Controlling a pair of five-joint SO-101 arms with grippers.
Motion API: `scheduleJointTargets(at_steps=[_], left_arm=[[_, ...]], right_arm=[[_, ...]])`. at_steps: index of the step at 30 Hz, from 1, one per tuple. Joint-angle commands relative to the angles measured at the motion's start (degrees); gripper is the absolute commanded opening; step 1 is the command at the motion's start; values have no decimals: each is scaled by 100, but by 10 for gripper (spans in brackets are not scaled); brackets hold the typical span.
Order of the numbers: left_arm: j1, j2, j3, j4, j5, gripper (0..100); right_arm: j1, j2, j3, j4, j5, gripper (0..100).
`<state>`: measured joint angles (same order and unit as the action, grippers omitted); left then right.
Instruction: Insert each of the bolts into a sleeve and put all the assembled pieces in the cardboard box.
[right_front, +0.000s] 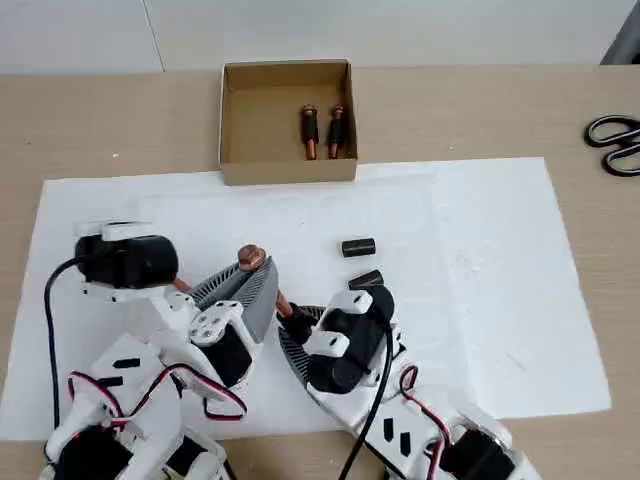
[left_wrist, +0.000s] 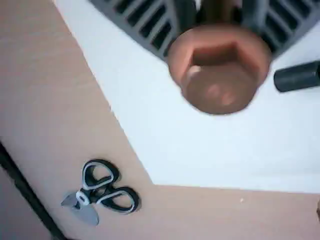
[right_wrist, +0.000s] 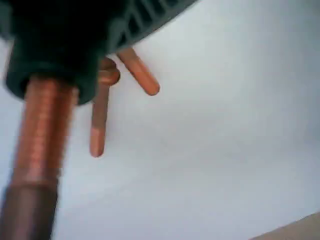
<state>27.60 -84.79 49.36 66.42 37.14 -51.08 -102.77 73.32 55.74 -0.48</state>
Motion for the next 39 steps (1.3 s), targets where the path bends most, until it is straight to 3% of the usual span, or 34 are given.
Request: scheduleJointTargets(at_steps=[1, 11, 19, 32, 39], left_arm=[[9, 62, -251, 114, -53, 6], [677, 62, -198, 440, -53, 6], [1196, 62, 286, 1002, -624, 6], [1204, 62, 330, 993, -747, 7], [1187, 88, 330, 1081, -721, 174]], right_arm=[[13, -31, -149, -198, 53, 3], [13, -31, -158, -207, 299, 3], [13, -31, -141, -444, 299, 3], [13, -31, -132, -426, 299, 3], [13, -31, -132, -409, 299, 3]])
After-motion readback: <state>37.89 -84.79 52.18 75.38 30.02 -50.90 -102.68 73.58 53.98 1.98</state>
